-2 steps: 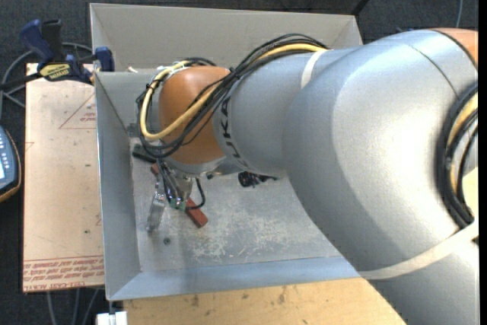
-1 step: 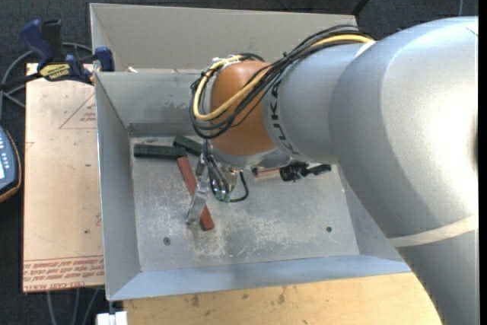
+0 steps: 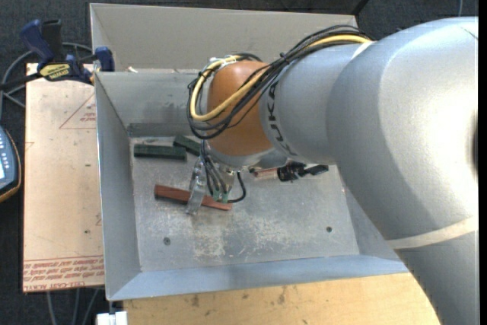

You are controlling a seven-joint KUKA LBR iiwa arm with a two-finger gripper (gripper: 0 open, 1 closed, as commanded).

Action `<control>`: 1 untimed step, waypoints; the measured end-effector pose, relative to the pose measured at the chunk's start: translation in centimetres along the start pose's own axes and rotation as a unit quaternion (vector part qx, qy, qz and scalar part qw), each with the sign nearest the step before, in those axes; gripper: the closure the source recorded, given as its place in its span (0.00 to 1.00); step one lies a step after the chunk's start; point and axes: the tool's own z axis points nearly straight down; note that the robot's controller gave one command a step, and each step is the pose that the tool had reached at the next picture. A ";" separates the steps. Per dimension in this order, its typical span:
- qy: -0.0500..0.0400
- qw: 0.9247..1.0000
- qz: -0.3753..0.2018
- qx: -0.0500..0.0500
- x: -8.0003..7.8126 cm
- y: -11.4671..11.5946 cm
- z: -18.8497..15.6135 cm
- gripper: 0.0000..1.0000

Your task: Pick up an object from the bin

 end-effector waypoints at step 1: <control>-0.004 1.000 0.015 -0.003 -0.1 4.1 -16.1 1.00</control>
Offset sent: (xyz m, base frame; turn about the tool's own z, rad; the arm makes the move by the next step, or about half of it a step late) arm 0.0110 0.0367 0.1558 0.0359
